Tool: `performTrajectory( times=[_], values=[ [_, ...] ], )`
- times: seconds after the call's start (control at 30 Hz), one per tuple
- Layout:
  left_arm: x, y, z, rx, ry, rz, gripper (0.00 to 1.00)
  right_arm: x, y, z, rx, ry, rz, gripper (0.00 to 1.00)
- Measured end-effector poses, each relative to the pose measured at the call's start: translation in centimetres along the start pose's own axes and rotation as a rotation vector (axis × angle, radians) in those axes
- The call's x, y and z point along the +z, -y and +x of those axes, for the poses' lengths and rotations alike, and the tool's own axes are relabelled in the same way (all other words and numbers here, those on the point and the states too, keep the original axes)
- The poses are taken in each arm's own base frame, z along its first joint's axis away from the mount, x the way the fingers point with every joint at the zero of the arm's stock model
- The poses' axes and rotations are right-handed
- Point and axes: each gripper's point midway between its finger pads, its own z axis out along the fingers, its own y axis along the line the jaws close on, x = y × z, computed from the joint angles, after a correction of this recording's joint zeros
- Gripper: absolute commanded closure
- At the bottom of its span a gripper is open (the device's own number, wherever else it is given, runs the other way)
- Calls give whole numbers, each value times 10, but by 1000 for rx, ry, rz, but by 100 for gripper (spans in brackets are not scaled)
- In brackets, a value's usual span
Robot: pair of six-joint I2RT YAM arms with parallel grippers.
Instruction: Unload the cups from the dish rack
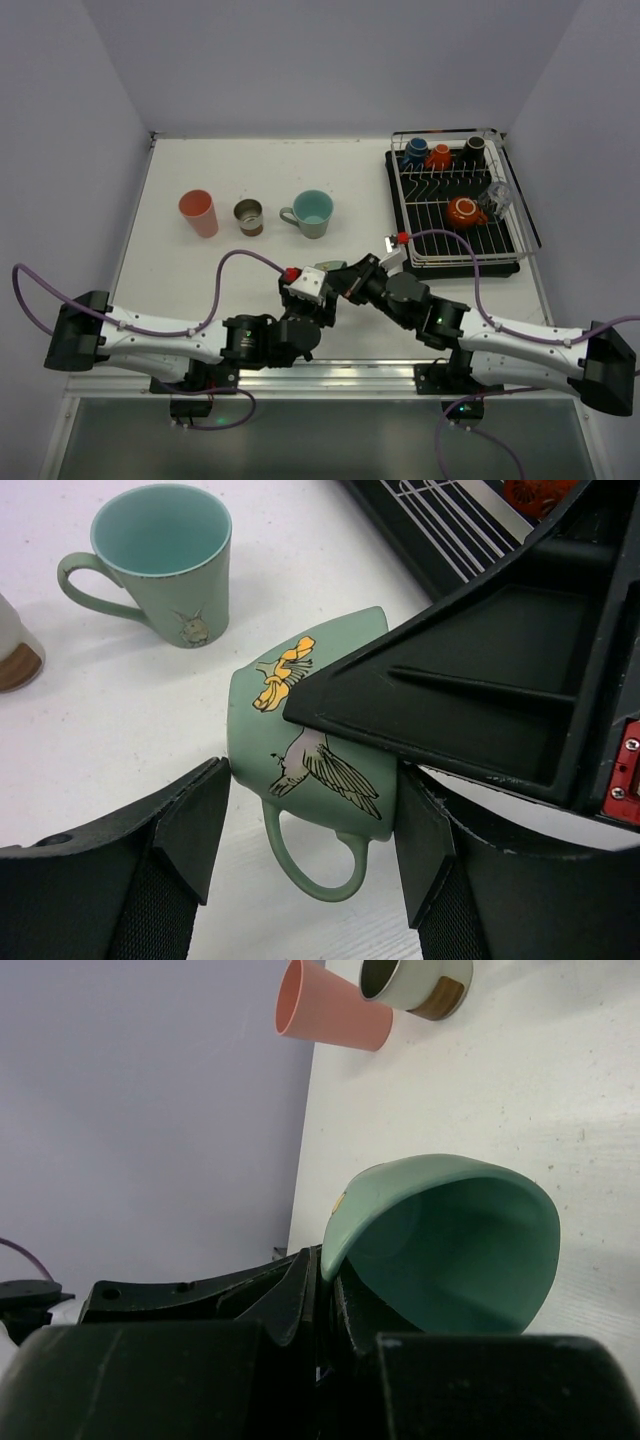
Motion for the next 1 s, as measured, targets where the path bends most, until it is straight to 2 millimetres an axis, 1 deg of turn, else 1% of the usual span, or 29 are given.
performTrajectory(
  times=[0.07,0.17,0.2,0.27,0.3,0.37,0.4,0.43,0.6,0.67,0.73,0.77,0.8,0.83,0.87,0.93,0.97,1.0],
  values=[
    [4,-1,1,3,-4,2,31,2,1,-2,-3,7,1,100],
    [8,-2,4,24,-7,-5,41,5,4,-2,-10,11,10,100],
    [9,-1,6,33,-7,-11,50,5,5,-2,-13,11,14,100],
    [12,0,9,60,-5,-26,62,6,8,-2,-19,14,26,100],
    [13,1,10,75,-5,-33,71,6,9,-2,-19,15,29,100],
    [16,2,12,109,-4,-50,82,6,12,-3,-23,18,42,100],
    [17,2,14,126,-6,-57,93,6,14,-3,-25,16,49,100],
    [18,3,16,135,-6,-62,99,6,14,-3,-30,13,58,100],
    [21,2,15,119,8,-77,100,5,14,-4,-43,5,93,100],
    [21,2,20,101,12,-64,100,6,19,-2,-49,-4,114,99],
    [21,-1,28,91,8,-50,100,10,26,5,-46,-22,140,94],
    [22,-3,33,88,5,-44,100,11,30,7,-45,-28,151,89],
    [22,-4,36,80,5,-35,100,13,32,9,-42,-34,161,83],
    [22,-6,39,73,3,-29,100,14,34,12,-39,-46,167,70],
    [22,-11,42,70,4,-33,100,14,34,15,-34,-59,166,63],
    [24,-28,49,70,-3,-66,100,10,25,23,-36,-101,137,49],
    [24,-35,53,72,-7,-80,100,8,18,25,-31,-110,121,34],
    [25,-41,56,72,-11,-94,100,8,13,24,-29,-111,108,28]
  ],
)
